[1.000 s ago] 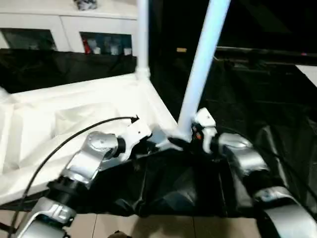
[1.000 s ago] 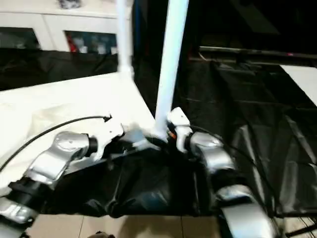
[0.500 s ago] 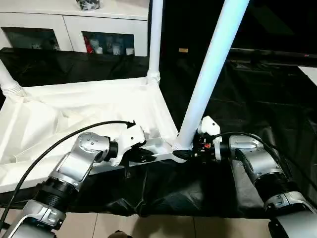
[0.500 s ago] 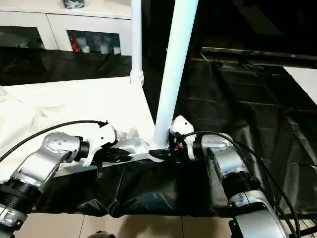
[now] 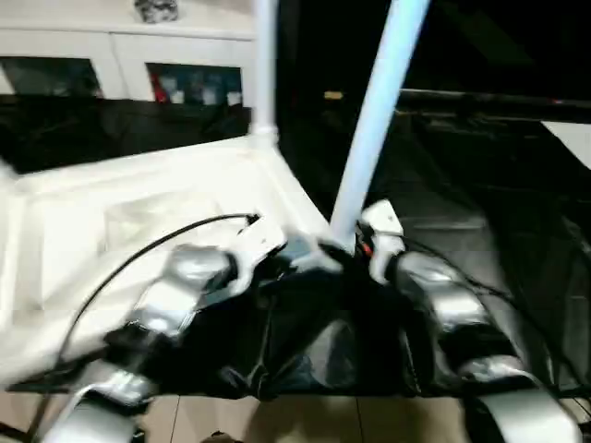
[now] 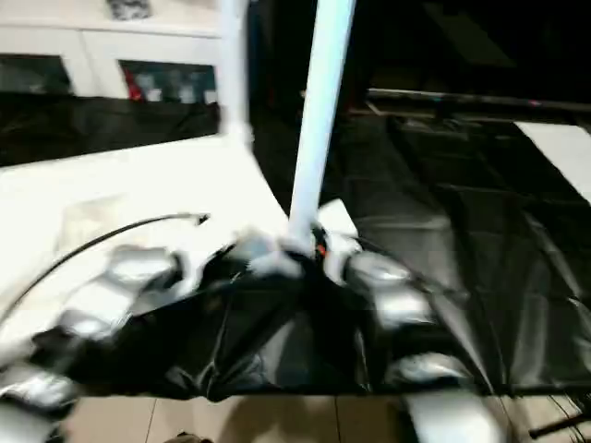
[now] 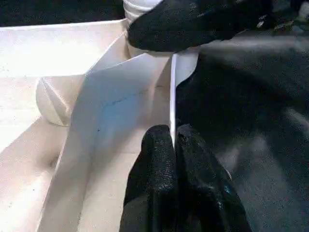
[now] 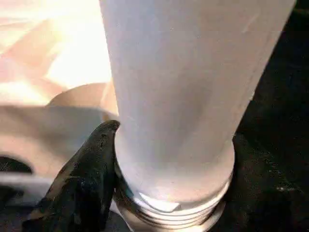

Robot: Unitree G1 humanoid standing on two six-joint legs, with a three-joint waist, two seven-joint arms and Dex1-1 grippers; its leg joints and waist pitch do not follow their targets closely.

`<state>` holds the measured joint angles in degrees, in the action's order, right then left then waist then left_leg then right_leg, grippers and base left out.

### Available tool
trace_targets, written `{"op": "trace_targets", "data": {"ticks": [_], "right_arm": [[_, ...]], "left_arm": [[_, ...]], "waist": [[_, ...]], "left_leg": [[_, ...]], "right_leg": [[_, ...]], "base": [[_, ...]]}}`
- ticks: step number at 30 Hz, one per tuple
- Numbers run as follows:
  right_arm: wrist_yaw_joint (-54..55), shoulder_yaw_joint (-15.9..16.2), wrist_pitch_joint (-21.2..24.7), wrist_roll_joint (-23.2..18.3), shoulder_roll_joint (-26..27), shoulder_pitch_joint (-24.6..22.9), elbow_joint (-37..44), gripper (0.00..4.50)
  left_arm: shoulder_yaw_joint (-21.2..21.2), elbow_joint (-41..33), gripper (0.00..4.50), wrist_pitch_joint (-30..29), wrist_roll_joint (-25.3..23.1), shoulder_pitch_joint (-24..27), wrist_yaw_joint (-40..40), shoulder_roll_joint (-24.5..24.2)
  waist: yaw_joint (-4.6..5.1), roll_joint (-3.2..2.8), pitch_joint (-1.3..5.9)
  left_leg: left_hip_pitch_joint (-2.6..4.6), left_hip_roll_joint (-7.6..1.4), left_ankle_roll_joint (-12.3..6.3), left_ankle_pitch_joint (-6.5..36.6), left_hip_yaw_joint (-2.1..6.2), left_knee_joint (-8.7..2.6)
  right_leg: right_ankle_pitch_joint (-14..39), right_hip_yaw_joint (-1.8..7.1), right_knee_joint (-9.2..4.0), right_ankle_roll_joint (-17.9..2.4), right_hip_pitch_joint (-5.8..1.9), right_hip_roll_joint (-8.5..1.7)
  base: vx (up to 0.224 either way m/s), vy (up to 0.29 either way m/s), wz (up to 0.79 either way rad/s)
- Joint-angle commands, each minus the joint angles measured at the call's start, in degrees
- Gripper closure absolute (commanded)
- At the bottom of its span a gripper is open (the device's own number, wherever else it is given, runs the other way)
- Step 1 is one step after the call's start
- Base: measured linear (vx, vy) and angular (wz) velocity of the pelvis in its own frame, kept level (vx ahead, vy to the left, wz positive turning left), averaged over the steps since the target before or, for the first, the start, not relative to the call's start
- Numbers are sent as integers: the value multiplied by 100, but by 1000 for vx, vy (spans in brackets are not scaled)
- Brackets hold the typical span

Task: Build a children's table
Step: Rotate leg to tighten

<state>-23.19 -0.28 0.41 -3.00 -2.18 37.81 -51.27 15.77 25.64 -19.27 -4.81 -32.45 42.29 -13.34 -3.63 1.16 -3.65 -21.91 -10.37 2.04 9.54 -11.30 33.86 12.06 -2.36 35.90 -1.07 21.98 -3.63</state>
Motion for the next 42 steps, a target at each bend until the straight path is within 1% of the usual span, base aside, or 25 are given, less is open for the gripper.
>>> {"op": "trace_targets", "data": {"ticks": [1,2,3,4,5,6,7,8,10,11,12,13,16,17,18,20,25,27,29,31,32,33,35,37,42], "right_arm": [[234,131,127,-8,420,-35,-406,176],[243,111,85,-49,487,-9,-428,176],[186,120,-29,-50,529,18,-445,176],[87,124,-93,-60,539,37,-445,121],[-17,110,-131,-91,535,54,-441,121],[-138,59,-133,-150,522,77,-437,107],[-212,32,-120,-185,501,87,-422,107],[-328,24,-106,-207,449,90,-375,97],[-423,34,-124,-175,362,104,-353,70],[-615,109,-173,-91,227,109,-313,63],[-615,109,-173,-91,227,109,-313,59],[-817,206,-224,-2,60,93,-253,59],[-1438,335,-255,8,-267,33,-102,59],[-1438,335,-255,8,-267,33,-102,59],[-2093,491,-292,12,-544,-64,82,59],[-2381,566,-304,16,-666,-119,186,59],[-3410,752,-161,-87,-1070,-307,572,59],[-3953,868,-67,-214,-1255,-397,802,86],[-4045,888,-47,-242,-1283,-414,850,93],[-4185,914,-3,-296,-1319,-443,943,96],[-4185,914,-3,-296,-1319,-443,943,119],[-4438,972,6,-367,-1367,-534,1164,130],[-4592,1032,95,-387,-1385,-615,1328,139],[-4628,1076,147,-371,-1380,-664,1394,166],[-4489,1145,242,-269,-1291,-767,1433,177]], "left_arm": [[-57,13,450,163,64,-236,-428,392],[-48,15,450,181,54,-232,-452,431],[-23,-9,450,196,56,-206,-399,452],[1,-48,450,215,60,-175,-338,450],[16,-72,450,230,62,-154,-299,450],[41,-134,450,255,87,-109,-197,414],[55,-179,450,265,108,-77,-133,381],[73,-256,450,266,147,-23,-36,321],[81,-321,450,291,176,34,88,250],[88,-393,450,344,215,102,264,162],[88,-393,450,344,215,102,264,162],[117,-474,450,399,258,173,477,47],[135,-617,450,466,340,292,841,-175],[135,-617,450,466,340,292,841,-175],[139,-706,450,485,403,352,1115,-347],[141,-744,450,491,436,373,1238,-420],[168,-905,450,470,539,459,1718,-699],[174,-961,450,454,602,482,1926,-839],[174,-968,450,455,611,485,1963,-862],[176,-985,450,451,635,491,2052,-896],[176,-985,450,451,635,491,2052,-896],[221,-1089,450,365,729,531,2340,-1011],[242,-1124,450,345,752,549,2452,-1069],[248,-1122,450,342,751,552,2471,-1085],[202,-1024,450,401,665,519,2224,-986]], "waist": [[7,-32,370],[1,-33,372],[-3,-29,374],[-5,-34,376],[-4,-21,383],[-4,-17,380],[-5,-21,382],[0,-5,376],[3,-10,373],[7,-11,379],[9,-6,382],[12,-9,381],[-2,-10,389],[-13,-12,395],[-27,-18,388],[-42,-11,392],[-76,-5,383],[-109,-10,386],[-140,-13,381],[-138,-15,379],[-139,-11,382],[-150,-11,383],[-154,-10,390],[-152,-12,393],[-146,-10,381]], "left_leg": [[166,-315,225,1670,187,-453],[168,-318,216,1673,182,-451],[148,-324,179,1615,184,-457],[149,-327,167,1594,180,-454],[134,-328,130,1509,178,-458],[135,-324,84,1475,170,-451],[134,-325,67,1464,168,-448],[125,-323,44,1465,163,-447],[118,-333,0,1445,167,-449],[115,-325,-5,1392,164,-443],[106,-323,-33,1350,160,-435],[107,-325,-47,1312,158,-434],[106,-328,-145,1153,144,-410],[108,-330,-180,1080,142,-402],[125,-337,-208,1093,134,-400],[109,-338,-212,1091,139,-403],[126,-346,-220,1138,135,-405],[129,-354,-238,1139,130,-399],[136,-356,-235,1112,125,-401],[139,-353,-197,1157,127,-405],[142,-353,-186,1167,130,-406],[138,-351,-169,1169,136,-411],[137,-356,-200,1082,131,-408],[133,-353,-227,1027,125,-403],[144,-354,-144,1175,132,-411]], "right_leg": [[1612,271,-543,-1023,-95,-509],[1576,272,-539,-1015,-97,-509],[1453,270,-529,-1015,-113,-509],[1386,268,-522,-1021,-111,-506],[1214,263,-500,-1045,-129,-502],[1129,265,-499,-1073,-129,-499],[1110,265,-498,-1087,-135,-505],[1110,266,-501,-1094,-139,-502],[1154,264,-500,-1114,-145,-512],[1141,265,-497,-1120,-152,-509],[1077,264,-492,-1144,-161,-508],[1036,267,-488,-1152,-158,-506],[783,263,-464,-1243,-167,-498],[678,260,-449,-1283,-174,-496],[637,263,-452,-1317,-156,-493],[621,251,-435,-1308,-189,-486],[671,254,-441,-1342,-181,-485],[697,247,-435,-1336,-185,-474],[690,250,-432,-1343,-168,-475],[765,249,-437,-1363,-164,-484],[789,249,-441,-1360,-169,-486],[820,245,-439,-1332,-172,-482],[684,244,-424,-1338,-175,-473],[546,240,-406,-1389,-170,-470],[834,251,-438,-1351,-161,-486]], "base": [[0,0,0],[0,0,0],[0,0,0],[0,0,0],[0,0,0],[0,0,0],[0,0,0],[0,0,0],[0,0,0],[0,0,0],[0,0,0],[0,0,0],[0,0,0],[0,0,0],[0,0,0],[0,0,0],[0,0,0],[0,0,0],[0,0,0],[0,0,0],[0,0,0],[0,0,0],[0,0,0],[0,0,0],[0,0,0]]}}
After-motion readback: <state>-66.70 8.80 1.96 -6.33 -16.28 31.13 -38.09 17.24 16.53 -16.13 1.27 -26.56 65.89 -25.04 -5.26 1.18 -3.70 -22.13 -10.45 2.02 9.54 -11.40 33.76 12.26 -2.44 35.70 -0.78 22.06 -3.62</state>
